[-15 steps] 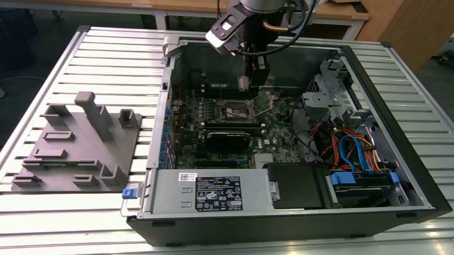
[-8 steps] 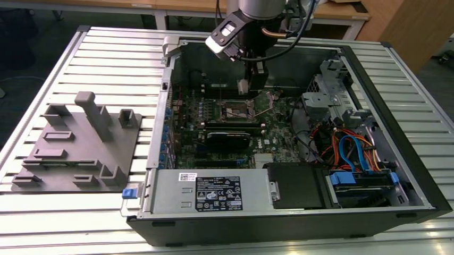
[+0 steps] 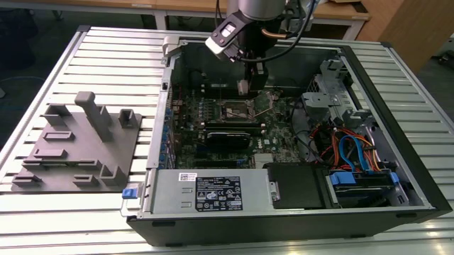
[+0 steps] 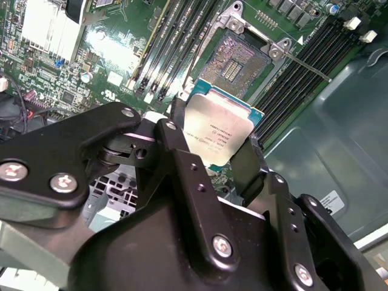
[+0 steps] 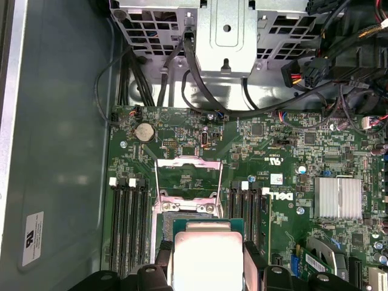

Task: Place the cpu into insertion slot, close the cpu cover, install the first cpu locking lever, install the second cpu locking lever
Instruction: 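Place the cpu into insertion slot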

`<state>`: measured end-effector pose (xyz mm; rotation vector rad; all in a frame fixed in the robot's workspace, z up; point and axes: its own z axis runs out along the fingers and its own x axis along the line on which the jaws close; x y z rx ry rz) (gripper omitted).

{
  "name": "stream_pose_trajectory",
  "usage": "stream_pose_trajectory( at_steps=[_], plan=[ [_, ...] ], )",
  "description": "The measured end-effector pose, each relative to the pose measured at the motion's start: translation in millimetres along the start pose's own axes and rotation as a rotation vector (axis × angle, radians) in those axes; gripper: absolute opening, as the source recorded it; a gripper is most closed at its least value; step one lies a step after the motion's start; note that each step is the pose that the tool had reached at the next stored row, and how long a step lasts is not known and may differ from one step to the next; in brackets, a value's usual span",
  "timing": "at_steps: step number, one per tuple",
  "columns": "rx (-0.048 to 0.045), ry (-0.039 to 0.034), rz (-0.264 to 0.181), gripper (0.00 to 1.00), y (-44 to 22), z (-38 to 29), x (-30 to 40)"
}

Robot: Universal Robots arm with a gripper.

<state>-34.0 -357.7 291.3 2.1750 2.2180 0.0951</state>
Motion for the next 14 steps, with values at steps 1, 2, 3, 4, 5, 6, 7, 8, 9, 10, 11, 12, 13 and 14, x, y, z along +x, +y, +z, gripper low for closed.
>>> stream_pose_trajectory(
  at_steps=[1,2,3,4,5,6,7,8,9,10,11,12,13,14],
  plan=[
    [0.0000,-0.0001,0.000,0.54,0.0,0.4,0.0],
    [0.0001,-0.0001,0.000,0.54,0.0,0.5,0.0],
    [0.0000,-0.0001,0.000,0.54,0.0,0.5,0.0],
    [0.0000,0.0000,0.000,0.54,0.0,0.5,0.0],
    [0.0000,0.0000,0.000,0.54,0.0,0.5,0.0],
    [0.0000,0.0000,0.000,0.54,0.0,0.5,0.0],
    [0.0000,0.0000,0.000,0.54,0.0,0.7,0.0],
    [-0.0001,0.0001,0.000,0.54,-0.1,0.9,0.0],
    [-0.0002,0.0003,0.000,0.54,-0.1,1.3,0.0],
    [-0.0001,0.0002,0.000,0.54,-0.2,1.8,0.0],
    [0.0000,-0.0001,0.000,0.54,-0.2,2.2,0.0],
    [0.0000,0.0000,0.000,0.54,-0.3,3.2,0.0],
    [0.0000,0.0000,0.000,0.54,-0.4,4.3,0.1],
    [0.0000,0.0000,0.000,0.54,-0.5,6.0,0.1]
  ],
)
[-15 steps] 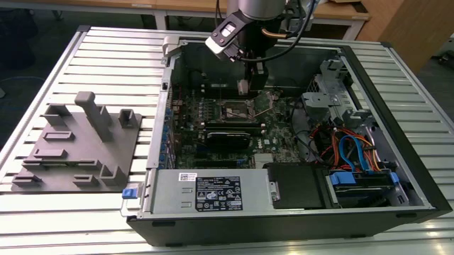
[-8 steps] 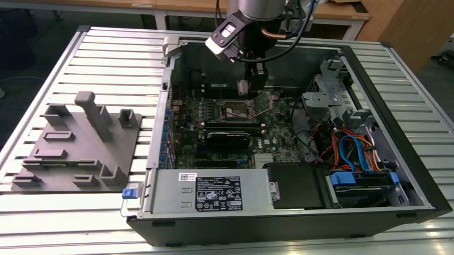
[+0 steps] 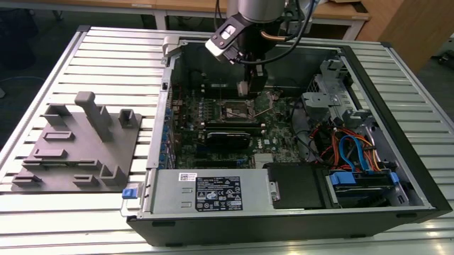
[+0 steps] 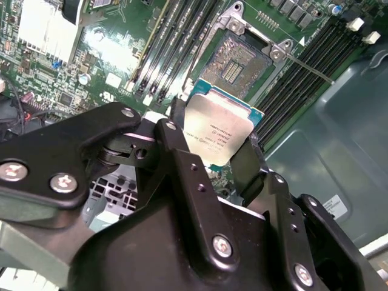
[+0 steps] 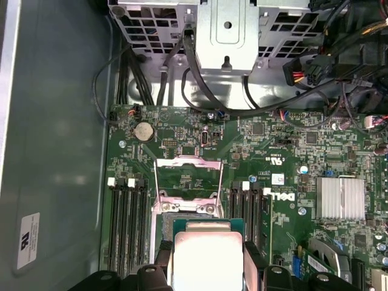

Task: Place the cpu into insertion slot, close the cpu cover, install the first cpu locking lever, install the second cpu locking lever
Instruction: 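Place the cpu into insertion slot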

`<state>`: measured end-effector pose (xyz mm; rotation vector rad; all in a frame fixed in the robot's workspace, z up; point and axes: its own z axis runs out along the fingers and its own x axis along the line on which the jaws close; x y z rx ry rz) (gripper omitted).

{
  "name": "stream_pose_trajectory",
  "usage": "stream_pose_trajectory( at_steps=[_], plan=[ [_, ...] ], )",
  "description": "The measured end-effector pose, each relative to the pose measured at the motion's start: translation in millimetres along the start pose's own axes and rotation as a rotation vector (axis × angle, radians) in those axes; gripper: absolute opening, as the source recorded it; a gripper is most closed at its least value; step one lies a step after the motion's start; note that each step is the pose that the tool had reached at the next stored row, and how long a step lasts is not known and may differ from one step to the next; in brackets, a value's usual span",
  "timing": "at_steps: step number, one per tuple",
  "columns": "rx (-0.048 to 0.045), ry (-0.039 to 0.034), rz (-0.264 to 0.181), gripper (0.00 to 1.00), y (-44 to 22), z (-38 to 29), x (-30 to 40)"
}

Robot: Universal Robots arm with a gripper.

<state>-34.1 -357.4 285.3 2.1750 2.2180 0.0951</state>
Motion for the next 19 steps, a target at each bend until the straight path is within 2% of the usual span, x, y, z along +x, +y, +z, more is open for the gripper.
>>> stream_pose_trajectory(
  at_steps=[14,19],
  plan=[
    [0.0023,-0.0025,0.010,0.54,-3.4,25.3,9.3],
    [0.0023,-0.0027,0.009,0.54,-3.8,26.9,9.3]
  ],
)
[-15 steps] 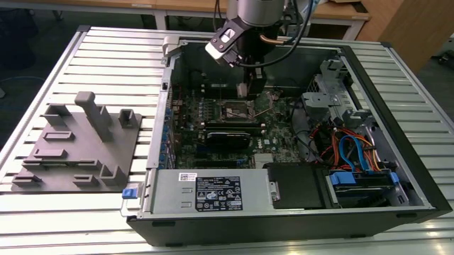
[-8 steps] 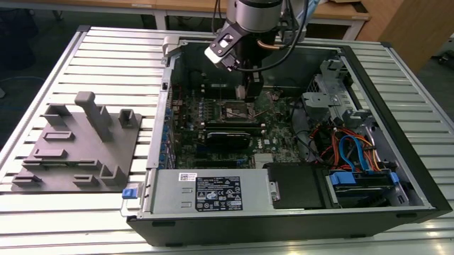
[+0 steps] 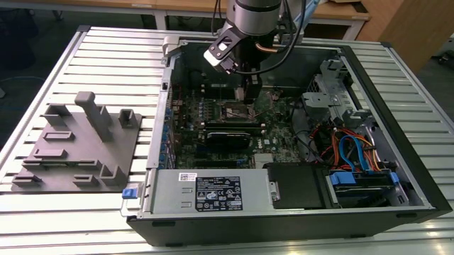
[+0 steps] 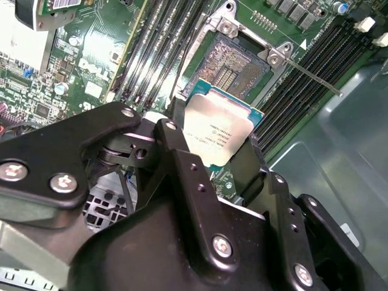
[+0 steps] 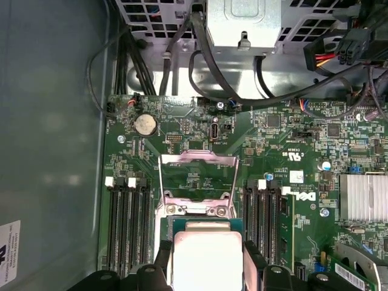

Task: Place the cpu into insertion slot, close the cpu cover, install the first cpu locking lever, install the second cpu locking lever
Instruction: 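Place the cpu into insertion slot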

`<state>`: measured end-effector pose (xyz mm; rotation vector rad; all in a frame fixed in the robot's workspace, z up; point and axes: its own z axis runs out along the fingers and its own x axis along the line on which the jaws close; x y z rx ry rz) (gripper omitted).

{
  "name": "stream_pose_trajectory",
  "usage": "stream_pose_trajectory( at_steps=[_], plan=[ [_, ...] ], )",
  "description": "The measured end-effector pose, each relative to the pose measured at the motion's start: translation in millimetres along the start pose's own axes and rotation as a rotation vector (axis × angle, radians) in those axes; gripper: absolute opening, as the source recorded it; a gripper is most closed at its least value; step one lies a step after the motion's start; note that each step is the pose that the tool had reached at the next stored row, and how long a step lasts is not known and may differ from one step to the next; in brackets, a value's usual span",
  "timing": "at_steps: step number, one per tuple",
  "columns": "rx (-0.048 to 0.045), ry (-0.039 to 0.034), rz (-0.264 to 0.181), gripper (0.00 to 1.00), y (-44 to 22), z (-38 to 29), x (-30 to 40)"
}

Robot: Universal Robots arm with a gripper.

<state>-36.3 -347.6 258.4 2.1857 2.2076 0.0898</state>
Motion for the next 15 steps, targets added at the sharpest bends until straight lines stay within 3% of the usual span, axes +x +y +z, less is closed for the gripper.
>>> stream_pose_trajectory(
  at_steps=[15],
  plan=[
    [0.0000,0.0000,0.000,0.54,-2.4,1.2,0.0]
  ],
)
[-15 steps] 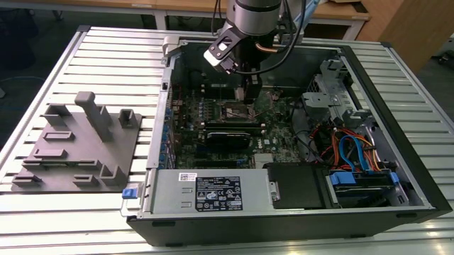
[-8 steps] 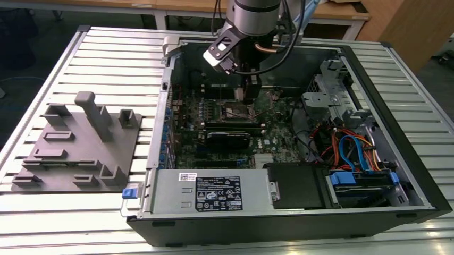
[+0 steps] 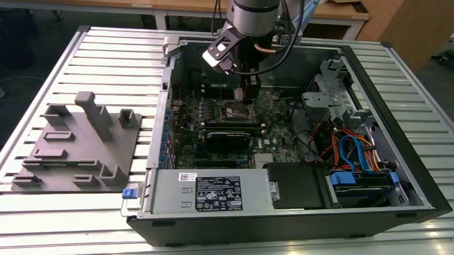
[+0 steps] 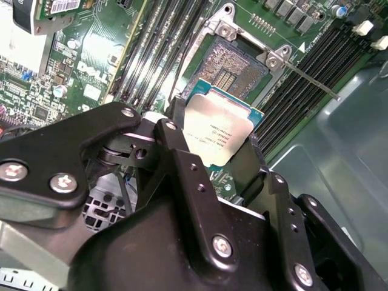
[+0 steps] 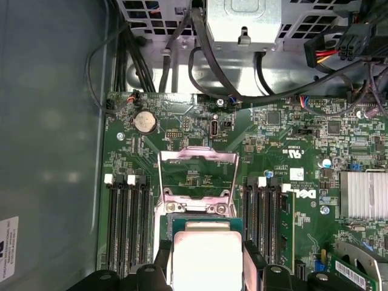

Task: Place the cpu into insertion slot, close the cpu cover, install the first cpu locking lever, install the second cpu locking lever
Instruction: 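Place the cpu into insertion slot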

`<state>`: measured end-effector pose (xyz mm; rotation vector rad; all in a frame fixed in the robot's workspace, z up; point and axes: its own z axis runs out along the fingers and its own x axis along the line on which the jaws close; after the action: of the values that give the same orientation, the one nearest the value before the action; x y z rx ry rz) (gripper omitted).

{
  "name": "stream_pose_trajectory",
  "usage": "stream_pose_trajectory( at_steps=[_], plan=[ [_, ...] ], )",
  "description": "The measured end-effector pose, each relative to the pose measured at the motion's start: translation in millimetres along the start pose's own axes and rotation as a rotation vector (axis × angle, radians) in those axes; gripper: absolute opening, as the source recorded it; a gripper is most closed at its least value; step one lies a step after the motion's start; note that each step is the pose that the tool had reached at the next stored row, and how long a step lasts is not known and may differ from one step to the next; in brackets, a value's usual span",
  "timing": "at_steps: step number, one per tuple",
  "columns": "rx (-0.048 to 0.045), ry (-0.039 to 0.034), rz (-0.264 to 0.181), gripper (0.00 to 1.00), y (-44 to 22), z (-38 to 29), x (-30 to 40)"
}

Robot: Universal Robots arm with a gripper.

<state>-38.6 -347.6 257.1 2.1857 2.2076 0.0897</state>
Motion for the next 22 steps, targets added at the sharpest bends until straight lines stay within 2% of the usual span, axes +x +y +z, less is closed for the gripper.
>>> stream_pose_trajectory(
  at_steps=[14,16,19,22],
  plan=[
    [0.0000,-0.0001,0.000,0.54,-1.1,1.0,0.0],
    [0.0000,-0.0038,0.000,0.54,-1.4,1.8,0.1],
    [0.0001,-0.0052,0.000,0.54,-1.8,4.5,0.1],
    [-0.0001,-0.0048,0.000,0.54,-2.3,10.0,0.1]
  ],
)
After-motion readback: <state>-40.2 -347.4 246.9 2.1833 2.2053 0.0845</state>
